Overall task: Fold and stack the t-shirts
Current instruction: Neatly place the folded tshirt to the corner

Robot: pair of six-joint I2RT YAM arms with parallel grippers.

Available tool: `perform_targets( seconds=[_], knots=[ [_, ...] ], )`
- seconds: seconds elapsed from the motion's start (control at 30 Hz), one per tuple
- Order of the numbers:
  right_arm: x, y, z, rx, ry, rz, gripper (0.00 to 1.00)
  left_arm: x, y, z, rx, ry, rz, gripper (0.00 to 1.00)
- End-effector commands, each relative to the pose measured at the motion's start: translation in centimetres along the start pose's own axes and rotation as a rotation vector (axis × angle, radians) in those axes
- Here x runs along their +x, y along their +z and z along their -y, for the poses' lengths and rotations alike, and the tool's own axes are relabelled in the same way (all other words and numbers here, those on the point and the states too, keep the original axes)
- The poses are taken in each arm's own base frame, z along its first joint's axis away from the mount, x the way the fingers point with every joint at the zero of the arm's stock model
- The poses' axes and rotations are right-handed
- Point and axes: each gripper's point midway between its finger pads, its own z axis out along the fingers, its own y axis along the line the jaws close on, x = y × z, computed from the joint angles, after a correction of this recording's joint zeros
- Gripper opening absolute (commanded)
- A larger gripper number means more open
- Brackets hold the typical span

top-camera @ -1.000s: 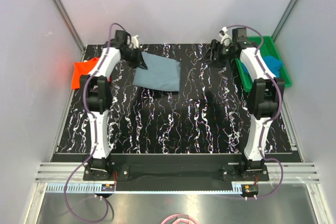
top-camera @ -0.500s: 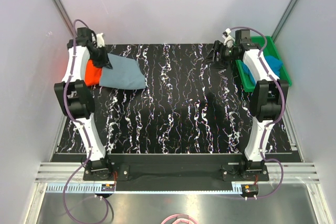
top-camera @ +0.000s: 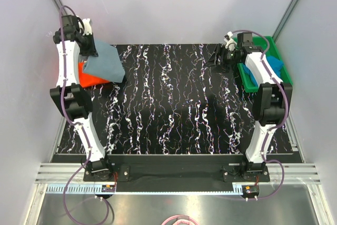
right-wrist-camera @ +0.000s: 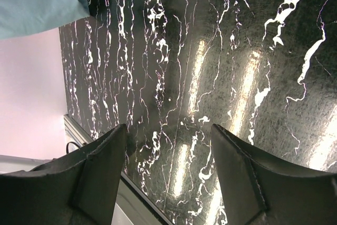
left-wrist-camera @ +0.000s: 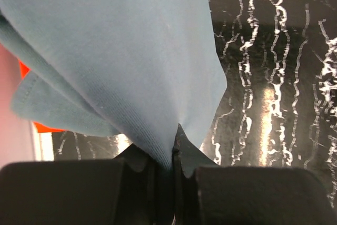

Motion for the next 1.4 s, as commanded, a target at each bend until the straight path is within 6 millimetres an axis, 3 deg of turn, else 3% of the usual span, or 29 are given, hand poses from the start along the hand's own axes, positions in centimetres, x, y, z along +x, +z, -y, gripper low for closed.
perform_targets(
  seconds=[0.0,0.23,0.47,0.73,0.97,1.2,1.37],
  knots=[
    [-1.0,-2.1,-2.2,-0.039,-0.048,0.057,0.73,-2.4,-0.3,-1.6,-0.076,0.051,0.077,0.0],
    [-0.8,-2.0,-2.2,-0.042,-0.042,0.057,0.73,-2.4,-0.2,-3.5,-0.17,0.05,0.072,0.0],
    [-0.6,-1.7,-1.9,-0.045,-0.028,0.048,0.72,-2.5,-0.4,-7.8,-0.409,0.123,0.051,0.0],
    [-0.4,-1.8,-1.8,-0.043,-0.028,0.046,0.72,-2.8,-0.1,-10.1,-0.544,0.168,0.043,0.0],
    [0.0,-1.8,-1.5,-0.038,-0.023,0.041,0.72,-3.2,2.0,-12.7,-0.675,0.255,0.006,0.0],
    [0.2,-2.0,-1.4,-0.033,-0.024,0.044,0.73,-2.6,3.9,-12.2,-0.655,0.245,-0.004,0.0],
    [0.4,-2.2,-1.0,-0.025,-0.019,0.043,0.73,-1.2,4.9,-13.3,-0.695,0.256,-0.059,0.0]
  ],
)
